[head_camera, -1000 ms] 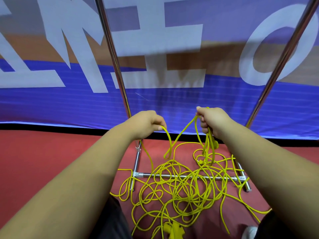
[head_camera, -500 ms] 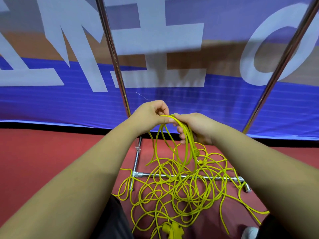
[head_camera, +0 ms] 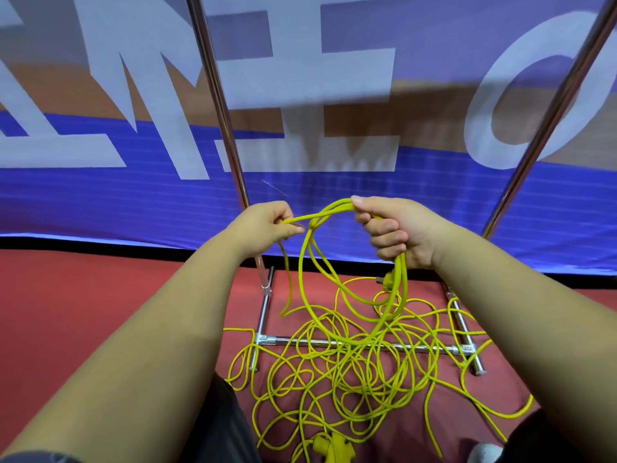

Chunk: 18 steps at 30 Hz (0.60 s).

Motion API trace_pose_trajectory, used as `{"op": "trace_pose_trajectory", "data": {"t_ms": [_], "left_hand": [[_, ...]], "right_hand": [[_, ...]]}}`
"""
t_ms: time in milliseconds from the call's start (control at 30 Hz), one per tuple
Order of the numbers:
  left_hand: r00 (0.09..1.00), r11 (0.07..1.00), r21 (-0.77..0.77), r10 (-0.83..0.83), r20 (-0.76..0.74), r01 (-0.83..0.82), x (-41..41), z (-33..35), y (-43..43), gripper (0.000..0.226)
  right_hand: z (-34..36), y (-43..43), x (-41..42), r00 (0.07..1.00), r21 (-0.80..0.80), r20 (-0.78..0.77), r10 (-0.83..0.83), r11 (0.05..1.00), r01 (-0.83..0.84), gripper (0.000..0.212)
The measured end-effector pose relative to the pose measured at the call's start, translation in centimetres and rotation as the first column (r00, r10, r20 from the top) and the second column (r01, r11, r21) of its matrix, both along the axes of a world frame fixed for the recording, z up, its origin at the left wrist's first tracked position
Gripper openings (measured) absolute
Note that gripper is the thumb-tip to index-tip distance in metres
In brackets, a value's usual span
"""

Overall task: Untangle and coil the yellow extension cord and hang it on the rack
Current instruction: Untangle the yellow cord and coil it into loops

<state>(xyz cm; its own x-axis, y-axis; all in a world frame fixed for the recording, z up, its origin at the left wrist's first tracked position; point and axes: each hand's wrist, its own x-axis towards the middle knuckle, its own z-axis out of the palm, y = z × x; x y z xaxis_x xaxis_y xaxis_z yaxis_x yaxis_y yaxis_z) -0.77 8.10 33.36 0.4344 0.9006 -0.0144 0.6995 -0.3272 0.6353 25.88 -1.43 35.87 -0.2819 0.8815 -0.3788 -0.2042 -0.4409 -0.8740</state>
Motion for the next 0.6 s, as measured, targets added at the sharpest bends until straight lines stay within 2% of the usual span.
{"op": "trace_pose_trajectory", "data": {"t_ms": [133, 233, 333, 433, 533, 600], "left_hand": [[1.0, 0.997, -0.074, 0.017, -0.009, -0.018, -1.3, -1.4, 1.2, 0.029], [0.989, 0.983, -0.183, -0.017, -0.15, -0.011, -1.6, -3.3, 1.7, 0.022], [0.955, 0.955, -0.295, -0.057, -0.291, -0.033, -1.9, -4.5, 1.5, 0.025], [0.885, 0.954, -0.27, -0.012, -0.466, -0.129, -3.2, -5.0, 1.6, 0.029], [0.823, 0.94, -0.244, 0.063, -0.565, -0.24, -4.3, -5.4, 1.5, 0.038], [0.806, 0.919, -0.261, 0.092, -0.585, -0.294, -4.5, -5.2, 1.3, 0.053]], "right_hand": [[-0.3, -0.2, 1.2, 0.991, -0.003, -0.113, -0.076, 0.997, 0.076, 0.037], [-0.7, -0.2, 1.3, 0.964, -0.014, -0.226, -0.137, 0.99, 0.137, 0.036], [-0.4, 0.0, 2.2, 0.91, -0.013, -0.372, -0.183, 0.981, 0.192, 0.036], [0.4, -0.1, 3.9, 0.824, -0.006, -0.514, -0.238, 0.962, 0.274, 0.037], [0.7, -0.2, 5.6, 0.73, -0.024, -0.589, -0.348, 0.91, 0.414, 0.036], [0.5, -0.2, 6.2, 0.693, -0.037, -0.599, -0.401, 0.878, 0.477, 0.036]]}}
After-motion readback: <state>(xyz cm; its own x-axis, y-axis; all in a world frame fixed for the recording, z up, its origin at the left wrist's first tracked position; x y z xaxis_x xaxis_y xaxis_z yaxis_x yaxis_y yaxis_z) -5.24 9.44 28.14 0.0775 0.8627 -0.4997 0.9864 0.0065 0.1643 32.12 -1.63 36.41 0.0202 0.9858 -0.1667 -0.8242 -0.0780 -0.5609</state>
